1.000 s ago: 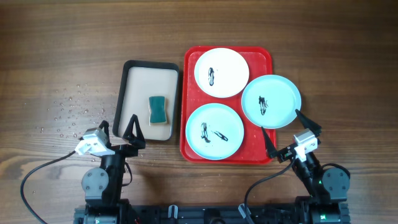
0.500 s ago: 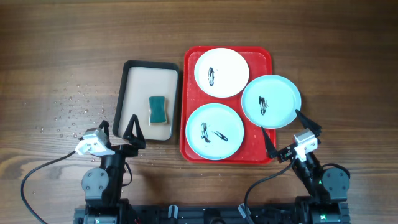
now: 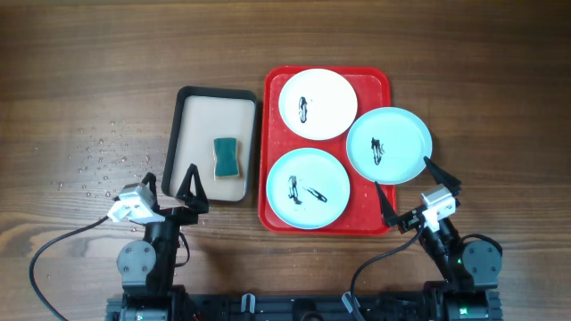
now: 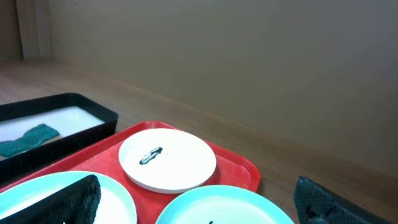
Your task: Clean dirty plates on tray and stack at the side
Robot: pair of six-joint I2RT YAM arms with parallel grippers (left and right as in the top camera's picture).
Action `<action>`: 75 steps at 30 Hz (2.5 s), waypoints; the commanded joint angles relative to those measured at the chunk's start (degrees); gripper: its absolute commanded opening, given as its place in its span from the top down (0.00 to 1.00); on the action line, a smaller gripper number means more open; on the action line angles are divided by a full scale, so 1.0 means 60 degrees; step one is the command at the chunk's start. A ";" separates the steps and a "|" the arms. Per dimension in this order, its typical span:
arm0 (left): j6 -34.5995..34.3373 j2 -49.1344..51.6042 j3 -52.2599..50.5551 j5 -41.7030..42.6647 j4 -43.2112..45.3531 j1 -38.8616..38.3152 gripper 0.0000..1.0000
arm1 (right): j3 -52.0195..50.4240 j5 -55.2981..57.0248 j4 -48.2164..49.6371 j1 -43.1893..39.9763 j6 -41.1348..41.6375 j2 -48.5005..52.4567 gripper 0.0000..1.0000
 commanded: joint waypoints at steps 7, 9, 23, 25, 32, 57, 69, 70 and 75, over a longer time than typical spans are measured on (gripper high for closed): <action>0.0047 -0.0076 -0.0095 0.0142 0.0033 0.0066 0.00 | -0.0011 0.0029 0.0022 0.0036 -0.0018 -0.0040 0.00; 0.0044 -0.0073 -0.0095 0.0149 0.0098 0.0066 0.00 | -0.0011 0.0025 0.0029 0.0036 -0.0022 -0.0040 0.00; 0.0007 -0.0029 0.0040 0.1140 0.1275 0.0058 0.00 | 0.0503 -0.1829 0.1453 0.0036 0.1974 0.0000 0.00; 0.0011 0.0080 0.0623 0.0860 0.1464 0.0058 0.00 | 0.1297 -0.2718 0.1333 0.0036 0.2014 0.0302 0.00; 0.0007 0.2954 0.4790 0.1191 -0.1767 0.0058 0.00 | 0.5982 -0.2765 -0.2091 0.0036 0.2127 0.3803 0.00; -0.1541 1.5726 0.9530 -0.0437 -0.6725 -0.2036 0.41 | 1.0422 -0.0076 -0.9599 0.2062 0.3872 1.1836 0.35; -0.1173 1.6815 1.0145 0.1286 -0.6054 -0.1519 0.63 | 1.0422 -0.0087 -0.9333 0.2164 0.4266 1.1836 0.39; -0.1173 1.6644 1.0335 0.1290 -0.6229 -0.1428 0.56 | 1.0422 -0.0087 -0.9329 0.2164 0.4266 1.1836 0.39; -0.0863 1.6520 1.0477 0.1275 -0.5799 -0.1552 0.52 | 1.0422 -0.0084 -0.9311 0.2164 0.4269 1.1836 0.38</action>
